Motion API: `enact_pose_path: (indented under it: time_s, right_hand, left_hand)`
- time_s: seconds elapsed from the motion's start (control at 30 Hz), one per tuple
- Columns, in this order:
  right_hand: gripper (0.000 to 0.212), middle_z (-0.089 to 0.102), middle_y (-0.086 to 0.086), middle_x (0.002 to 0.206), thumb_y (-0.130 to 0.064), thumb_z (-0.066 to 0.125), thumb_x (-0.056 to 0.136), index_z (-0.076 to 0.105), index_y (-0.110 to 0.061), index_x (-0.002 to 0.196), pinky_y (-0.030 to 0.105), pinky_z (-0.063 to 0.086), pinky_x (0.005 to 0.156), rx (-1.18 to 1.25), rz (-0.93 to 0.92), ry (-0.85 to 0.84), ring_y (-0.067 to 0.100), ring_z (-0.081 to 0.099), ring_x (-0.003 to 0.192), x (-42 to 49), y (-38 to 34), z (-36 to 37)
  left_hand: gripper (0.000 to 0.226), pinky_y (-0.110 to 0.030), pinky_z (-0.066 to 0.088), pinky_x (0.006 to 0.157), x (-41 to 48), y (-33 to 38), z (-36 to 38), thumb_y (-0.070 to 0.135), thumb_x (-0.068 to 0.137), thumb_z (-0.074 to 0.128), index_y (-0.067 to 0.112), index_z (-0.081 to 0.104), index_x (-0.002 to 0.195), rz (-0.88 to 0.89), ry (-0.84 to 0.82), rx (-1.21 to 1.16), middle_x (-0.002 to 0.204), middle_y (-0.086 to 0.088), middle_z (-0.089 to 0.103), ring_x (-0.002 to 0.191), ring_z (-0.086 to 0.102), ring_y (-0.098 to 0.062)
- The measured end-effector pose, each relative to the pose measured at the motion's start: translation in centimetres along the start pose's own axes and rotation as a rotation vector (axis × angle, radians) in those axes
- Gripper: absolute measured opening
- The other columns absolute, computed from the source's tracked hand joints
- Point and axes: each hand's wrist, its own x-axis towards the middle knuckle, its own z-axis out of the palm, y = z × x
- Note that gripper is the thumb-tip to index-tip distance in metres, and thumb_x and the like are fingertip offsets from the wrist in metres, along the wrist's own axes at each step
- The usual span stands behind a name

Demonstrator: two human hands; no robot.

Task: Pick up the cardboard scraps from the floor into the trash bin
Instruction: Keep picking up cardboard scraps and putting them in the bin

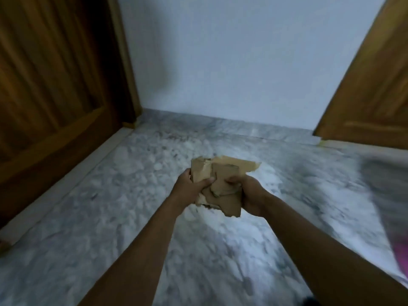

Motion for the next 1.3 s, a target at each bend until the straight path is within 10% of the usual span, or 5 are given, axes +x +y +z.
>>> enact_pose_path:
  time_s: [0.23, 0.57, 0.77, 0.9, 1.3]
  right_hand:
    - [0.032, 0.068, 0.025, 0.116, -0.017, 0.056, 0.092, 0.066, -0.002, 0.119, 0.051, 0.057, 0.074, -0.008, -0.230, 0.174, 0.042, 0.067, 0.098, -6.5, -7.8, -16.3]
    - [0.088, 0.067, 0.011, 0.123, -0.053, 0.078, 0.071, 0.041, -0.019, 0.144, 0.044, 0.061, 0.069, 0.119, -0.241, 0.762, 0.032, 0.073, 0.094, -21.4, -9.9, -47.2]
    - [0.056, 0.048, 0.010, 0.148, -0.049, 0.040, 0.103, 0.048, -0.012, 0.143, 0.029, 0.041, 0.099, -0.368, 0.025, 0.913, 0.029, 0.049, 0.131, -29.7, -7.4, -59.4]
    - [0.070, 0.059, 0.020, 0.126, -0.065, 0.030, 0.098, 0.058, -0.007, 0.124, 0.040, 0.047, 0.085, -0.844, 0.295, 1.185, 0.037, 0.058, 0.109, -31.7, -5.3, -63.8]
    - [0.057, 0.040, 0.004, 0.067, -0.066, 0.034, 0.094, 0.045, -0.014, 0.075, 0.032, 0.043, 0.059, -1.053, 0.093, 0.870, 0.024, 0.044, 0.058, -20.4, -6.5, -56.8]
  left_hand:
    - [0.054, -0.034, 0.056, 0.055, 3.6, 9.9, 17.5, 0.041, 0.069, 0.085, 0.021, 0.066, 0.116, 0.103, -0.257, 0.082, 0.101, -0.007, 0.075, 0.082, 0.074, -0.030]
    - [0.040, -0.046, 0.056, 0.092, 1.8, 14.4, 54.6, 0.046, 0.060, 0.084, 0.027, 0.076, 0.094, 0.098, -0.571, 0.101, 0.096, 0.004, 0.077, 0.093, 0.073, -0.020]
    - [0.041, -0.048, 0.056, 0.092, -1.1, 11.8, 70.5, 0.055, 0.069, 0.078, 0.028, 0.070, 0.099, 0.050, -0.680, 0.267, 0.111, 0.001, 0.072, 0.100, 0.068, -0.024]
    - [0.079, -0.045, 0.039, 0.111, -2.0, 10.5, 73.2, 0.059, 0.084, 0.065, 0.029, 0.034, 0.151, 0.022, -0.790, 0.395, 0.158, 0.001, 0.031, 0.141, 0.037, -0.028]
    - [0.044, -0.024, 0.032, 0.103, 1.6, 11.0, 59.9, 0.051, 0.093, 0.056, 0.030, 0.061, 0.131, 0.283, -0.503, 0.574, 0.144, 0.007, 0.052, 0.133, 0.046, -0.013]
